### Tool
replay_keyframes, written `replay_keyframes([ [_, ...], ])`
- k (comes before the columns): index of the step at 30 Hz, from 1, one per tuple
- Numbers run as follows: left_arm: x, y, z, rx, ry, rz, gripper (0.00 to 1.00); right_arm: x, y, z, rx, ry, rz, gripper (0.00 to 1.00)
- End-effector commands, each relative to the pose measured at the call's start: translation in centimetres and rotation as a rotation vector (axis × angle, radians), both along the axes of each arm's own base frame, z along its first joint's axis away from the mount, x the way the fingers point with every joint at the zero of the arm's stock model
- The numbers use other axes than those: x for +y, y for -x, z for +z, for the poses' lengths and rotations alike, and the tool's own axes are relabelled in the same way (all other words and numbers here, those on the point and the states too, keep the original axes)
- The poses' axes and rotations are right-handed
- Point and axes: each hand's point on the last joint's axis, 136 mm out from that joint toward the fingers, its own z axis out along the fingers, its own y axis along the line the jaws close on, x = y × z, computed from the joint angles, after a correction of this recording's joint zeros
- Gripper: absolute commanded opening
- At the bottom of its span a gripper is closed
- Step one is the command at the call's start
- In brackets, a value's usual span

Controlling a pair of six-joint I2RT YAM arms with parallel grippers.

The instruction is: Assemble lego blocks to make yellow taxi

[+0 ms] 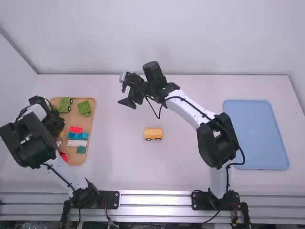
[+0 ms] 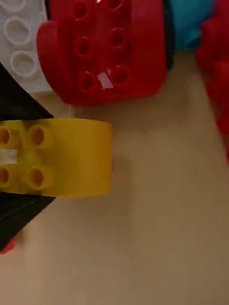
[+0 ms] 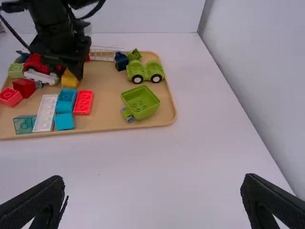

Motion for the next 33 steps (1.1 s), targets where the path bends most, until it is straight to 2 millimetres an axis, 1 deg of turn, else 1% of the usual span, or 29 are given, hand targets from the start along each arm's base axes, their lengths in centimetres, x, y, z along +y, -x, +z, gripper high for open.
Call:
replay_keyframes([
  [1, 0.3, -2.2, 2.0, -0.048, 0.010, -0.144, 0.27, -0.6, -0.9, -0.6, 0.008, 0.010, -0.026, 0.99],
  [2, -0.3, -3.2, 2.8, -0.087, 0.038, -0.226, 0.26, -0.9, -1.2, -0.5, 0.010, 0.009, -0.030, 0.99],
  [3, -0.5, -3.5, 3.1, -0.100, 0.047, -0.255, 0.25, -1.0, -1.2, -0.5, 0.010, 0.009, -0.032, 0.99],
  [4, -1.5, -4.9, 4.1, -0.162, 0.081, -0.375, 0.19, -1.3, -1.6, -0.5, 0.010, 0.009, -0.040, 0.99],
  [5, -2.6, -6.1, 4.9, -0.214, 0.103, -0.481, 0.07, -1.7, -1.9, -0.5, 0.010, 0.008, -0.050, 0.99],
  [6, -3.9, -7.4, 5.8, -0.276, 0.120, -0.613, 0.02, -2.0, -2.2, -0.5, 0.010, 0.008, -0.058, 0.99],
  [8, -6.2, -9.1, 6.8, -0.352, 0.138, -0.781, 0.02, -2.8, -2.8, -0.4, 0.010, 0.007, -0.075, 0.99],
  [10, -7.5, -9.8, 7.3, -0.387, 0.143, -0.870, 0.02, -3.3, -3.1, -0.4, 0.013, 0.010, -0.084, 0.99],
  [11, -9.2, -10.6, 7.6, -0.414, 0.145, -0.984, 0.04, -3.9, -3.3, -0.2, 0.018, 0.013, -0.096, 0.99],
  [13, -11.4, -11.2, 7.5, -0.411, 0.142, -1.102, 0.05, -4.7, -3.7, 0.0, 0.025, 0.017, -0.112, 0.99],
  [14, -13.7, -11.6, 7.4, -0.393, 0.140, -1.219, 0.02, -5.5, -4.1, 0.1, 0.030, 0.019, -0.129, 0.98],
  [15, -13.9, -11.7, 7.4, -0.390, 0.139, -1.231, 0.02, -5.6, -4.1, 0.2, 0.029, 0.018, -0.131, 0.98],
  [16, -16.0, -11.8, 7.1, -0.351, 0.130, -1.329, 0.02, -6.4, -4.6, 0.3, 0.030, 0.020, -0.147, 0.99],
  [20, -18.6, -12.0, 6.1, -0.230, 0.070, -1.441, 0.02, -7.8, -5.1, 0.7, 0.048, 0.020, -0.180, 0.99],
  [21, -19.6, -11.9, 5.9, -0.204, 0.054, -1.478, 0.02, -8.3, -5.3, 0.9, 0.062, 0.017, -0.195, 0.99],
  [22, -21.9, -11.7, 5.5, -0.190, 0.048, -1.601, 0.02, -9.0, -5.5, 0.9, 0.069, 0.019, -0.202, 0.98],
  [23, -22.4, -11.6, 5.3, -0.187, 0.048, -1.634, 0.02, -9.1, -5.5, 0.9, 0.069, 0.019, -0.203, 0.99],
  [24, -24.1, -11.1, 5.0, -0.181, 0.050, -1.743, 0.02, -9.6, -5.9, 0.9, 0.071, 0.018, -0.216, 0.98],
  [25, -26.3, -10.2, 4.4, -0.183, 0.066, -1.913, 0.02, -10.2, -6.3, 0.9, 0.074, 0.017, -0.230, 0.99],
  [27, -28.3, -9.2, 3.9, -0.193, 0.084, -2.074, 0.02, -10.9, -6.6, 1.0, 0.078, 0.015, -0.240, 0.99],
  [29, -30.9, -7.6, 3.5, -0.230, 0.126, -2.290, 0.02, -12.1, -6.8, 1.3, 0.092, -0.005, -0.236, 0.99],
  [30, -31.1, -7.5, 3.5, -0.233, 0.129, -2.302, 0.02, -12.2, -6.9, 1.4, 0.094, -0.010, -0.234, 0.99],
  [31, -32.4, -6.6, 3.6, -0.274, 0.156, -2.407, 0.02, -12.6, -6.9, 1.7, 0.101, -0.028, -0.223, 0.99],
  [33, -33.9, -5.8, 4.0, -0.348, 0.180, -2.530, 0.06, -13.6, -6.9, 2.1, 0.116, -0.060, -0.202, 0.98],
])
